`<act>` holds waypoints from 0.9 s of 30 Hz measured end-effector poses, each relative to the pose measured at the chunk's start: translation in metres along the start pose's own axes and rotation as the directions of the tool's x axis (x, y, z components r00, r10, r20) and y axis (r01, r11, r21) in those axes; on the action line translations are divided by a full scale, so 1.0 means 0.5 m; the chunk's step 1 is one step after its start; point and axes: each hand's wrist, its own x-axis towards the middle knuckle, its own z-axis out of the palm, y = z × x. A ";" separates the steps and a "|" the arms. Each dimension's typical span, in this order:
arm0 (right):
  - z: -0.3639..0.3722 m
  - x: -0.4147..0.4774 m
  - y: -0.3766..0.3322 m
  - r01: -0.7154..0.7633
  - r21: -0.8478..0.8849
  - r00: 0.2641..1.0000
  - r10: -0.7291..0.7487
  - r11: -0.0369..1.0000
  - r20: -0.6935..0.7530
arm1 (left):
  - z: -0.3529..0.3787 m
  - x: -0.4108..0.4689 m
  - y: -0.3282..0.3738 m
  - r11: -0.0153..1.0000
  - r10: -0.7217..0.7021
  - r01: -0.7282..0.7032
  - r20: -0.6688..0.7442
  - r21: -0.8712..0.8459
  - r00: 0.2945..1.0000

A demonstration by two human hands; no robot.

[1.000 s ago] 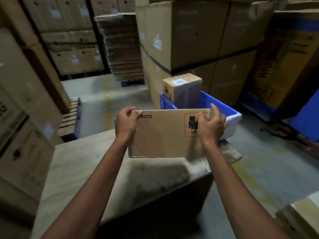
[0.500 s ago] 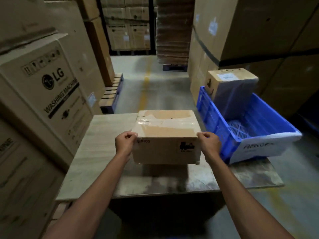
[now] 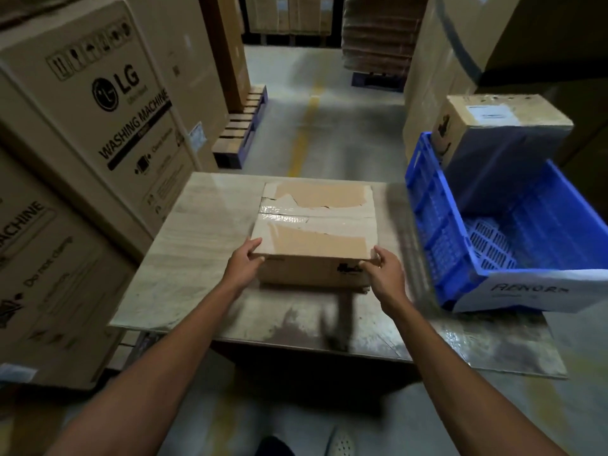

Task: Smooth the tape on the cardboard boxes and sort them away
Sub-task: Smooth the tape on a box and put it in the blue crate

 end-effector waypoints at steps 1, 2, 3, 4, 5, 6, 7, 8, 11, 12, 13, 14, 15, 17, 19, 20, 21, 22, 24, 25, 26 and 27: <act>0.006 0.006 -0.003 0.009 -0.021 1.000 -0.008 1.000 0.015 | -0.008 0.012 -0.005 0.999 0.003 -0.004 0.012 0.047 1.000; 0.015 0.015 -0.005 0.019 -0.049 0.999 -0.017 0.999 0.032 | -0.015 0.025 -0.008 0.997 0.003 -0.005 0.020 0.081 1.000; 0.021 0.015 -0.016 0.031 -0.092 0.999 -0.026 0.995 0.048 | -0.020 0.035 -0.009 0.994 0.000 -0.003 0.027 0.106 1.000; 0.029 0.020 -0.023 0.043 -0.129 0.998 -0.036 0.991 0.052 | -0.025 0.045 -0.010 0.992 0.006 -0.010 0.034 0.125 0.999; 0.038 0.024 -0.033 0.057 -0.156 0.998 -0.050 0.986 0.048 | -0.031 0.054 -0.008 0.989 0.016 -0.022 0.044 0.143 0.999; 0.047 0.032 -0.039 0.077 -0.180 0.997 -0.071 0.981 0.044 | -0.036 0.064 -0.007 0.986 0.028 -0.036 0.051 0.165 0.998; 0.054 0.037 -0.050 0.089 -0.202 0.996 -0.081 0.975 0.045 | -0.041 0.075 -0.004 0.982 0.041 -0.050 0.055 0.182 0.998; 0.062 0.043 -0.058 0.098 -0.214 0.995 -0.090 0.972 0.047 | -0.045 0.086 -0.002 0.981 0.053 -0.061 0.049 0.183 0.997; 0.075 0.053 -0.086 0.136 -0.304 0.990 -0.120 0.943 0.071 | -0.063 0.115 0.003 0.989 0.053 -0.052 -0.004 0.135 0.999; 0.079 0.054 -0.096 0.152 -0.346 0.988 -0.132 0.926 0.082 | -0.069 0.125 0.003 0.988 0.060 -0.056 -0.023 0.143 0.998; 0.084 0.051 -0.106 0.170 -0.414 0.985 -0.144 0.894 0.093 | -0.073 0.130 0.002 0.979 0.095 -0.086 -0.042 0.186 0.995; 0.093 0.050 -0.109 0.204 -0.497 0.979 -0.177 0.843 0.101 | -0.076 0.132 0.000 0.955 0.163 -0.143 -0.056 0.258 0.985; 0.105 0.049 -0.113 0.255 -0.588 0.966 -0.230 0.767 0.118 | -0.076 0.133 -0.001 0.911 0.259 -0.224 -0.057 0.345 0.964; 0.143 0.050 -0.121 0.366 -0.701 0.926 -0.318 0.612 0.205 | -0.071 0.132 0.001 0.777 0.452 -0.396 0.005 0.489 0.892; 0.182 0.050 -0.136 0.455 -0.713 0.887 -0.348 0.533 0.305 | -0.059 0.130 0.003 0.662 0.563 -0.515 0.093 0.544 0.821; 0.202 0.051 -0.143 0.488 -0.714 0.869 -0.356 0.502 0.343 | -0.051 0.131 0.004 0.625 0.587 -0.548 0.129 0.556 0.799; 0.219 0.054 -0.148 0.510 -0.718 0.857 -0.352 0.474 0.377 | -0.043 0.135 0.004 0.603 0.588 -0.561 0.158 0.567 0.793; 0.235 0.059 -0.151 0.522 -0.721 0.851 -0.339 0.456 0.401 | -0.037 0.140 0.002 0.591 0.569 -0.555 0.185 0.586 0.801; 0.259 0.067 -0.145 0.535 -0.725 0.843 -0.331 0.434 0.423 | -0.034 0.150 -0.008 0.567 0.484 -0.509 0.238 0.647 0.842; 0.269 0.068 -0.139 0.536 -0.730 0.842 -0.329 0.425 0.426 | -0.034 0.152 -0.013 0.554 0.447 -0.490 0.256 0.673 0.857; 0.276 0.069 -0.130 0.532 -0.738 0.844 -0.327 0.415 0.425 | -0.034 0.154 -0.017 0.550 0.429 -0.480 0.261 0.684 0.865; 0.281 0.068 -0.123 0.523 -0.748 0.850 -0.324 0.410 0.417 | -0.034 0.155 -0.020 0.553 0.425 -0.473 0.256 0.686 0.868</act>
